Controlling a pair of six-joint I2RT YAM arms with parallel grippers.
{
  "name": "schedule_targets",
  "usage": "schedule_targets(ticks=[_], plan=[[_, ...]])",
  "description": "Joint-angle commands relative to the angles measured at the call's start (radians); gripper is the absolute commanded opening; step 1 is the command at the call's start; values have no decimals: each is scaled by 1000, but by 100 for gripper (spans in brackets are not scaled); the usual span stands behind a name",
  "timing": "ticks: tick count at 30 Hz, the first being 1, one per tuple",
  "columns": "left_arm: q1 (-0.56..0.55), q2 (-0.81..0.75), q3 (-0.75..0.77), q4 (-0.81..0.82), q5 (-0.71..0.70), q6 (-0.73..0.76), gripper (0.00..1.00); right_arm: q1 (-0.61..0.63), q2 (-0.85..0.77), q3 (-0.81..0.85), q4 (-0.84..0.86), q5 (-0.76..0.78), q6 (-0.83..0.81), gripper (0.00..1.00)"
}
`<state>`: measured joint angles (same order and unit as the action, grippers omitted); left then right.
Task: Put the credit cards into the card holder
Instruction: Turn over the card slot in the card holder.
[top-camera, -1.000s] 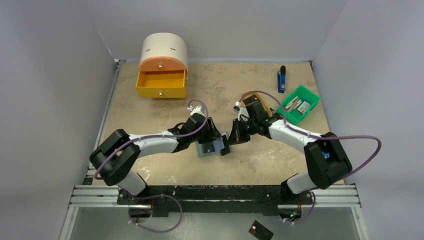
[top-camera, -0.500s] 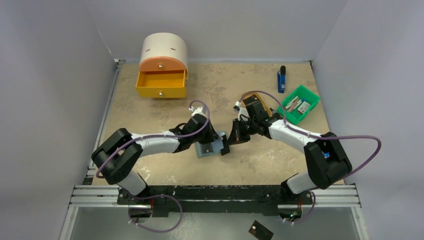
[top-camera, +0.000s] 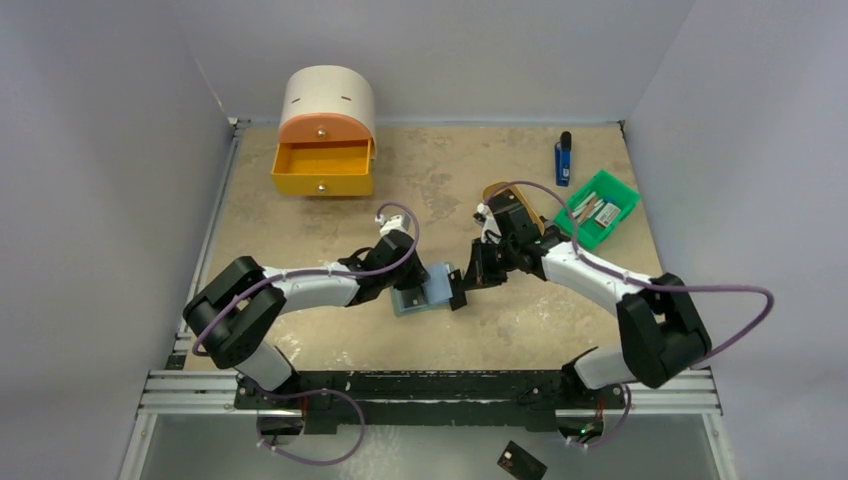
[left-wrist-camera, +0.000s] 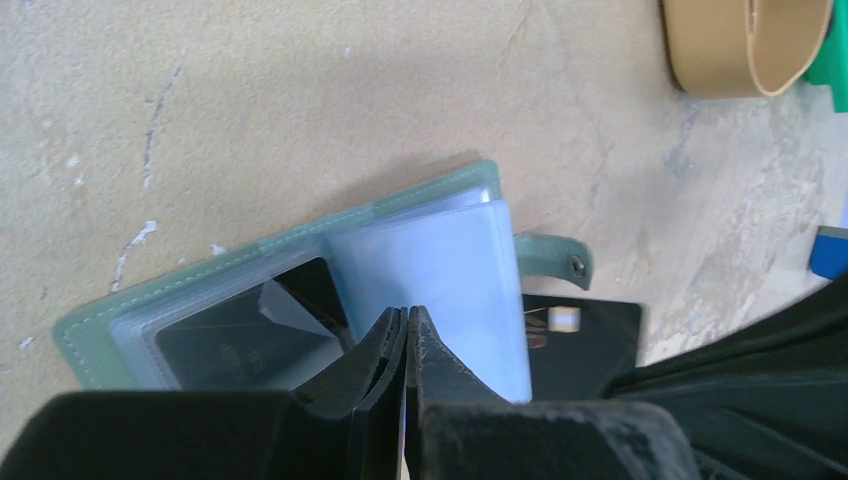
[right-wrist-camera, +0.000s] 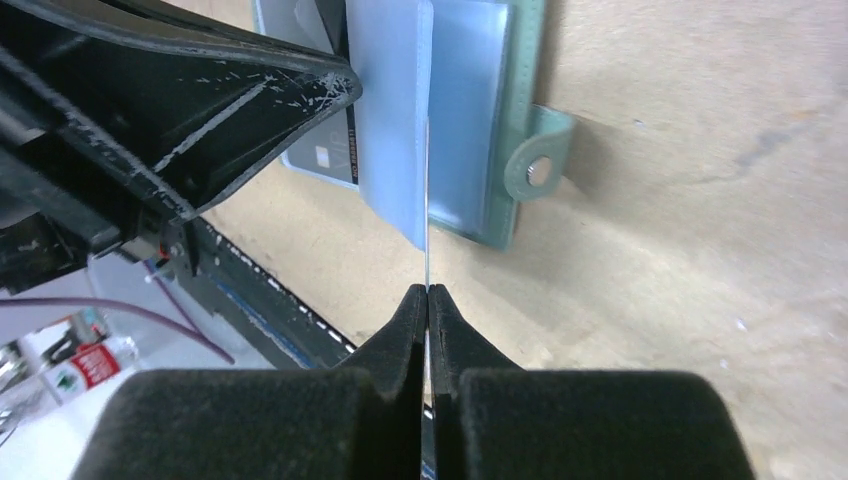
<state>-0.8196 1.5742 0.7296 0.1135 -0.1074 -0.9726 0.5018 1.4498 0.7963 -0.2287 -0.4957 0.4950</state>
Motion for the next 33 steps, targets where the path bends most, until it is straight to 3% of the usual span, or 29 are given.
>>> schedule_targets(ticks=[1, 7, 19, 33], plan=[[-3, -18, -19, 0, -43, 30, 0, 4, -121, 17, -79, 167, 0, 0], [-3, -6, -32, 10, -46, 33, 0, 5, -144, 54, -94, 156, -16, 0], [-4, -133, -24, -25, -68, 26, 0, 4, 4, 40, -63, 23, 15, 0], [-2, -125, -36, -44, -77, 28, 3, -6, 17, 42, -121, 72, 33, 0]])
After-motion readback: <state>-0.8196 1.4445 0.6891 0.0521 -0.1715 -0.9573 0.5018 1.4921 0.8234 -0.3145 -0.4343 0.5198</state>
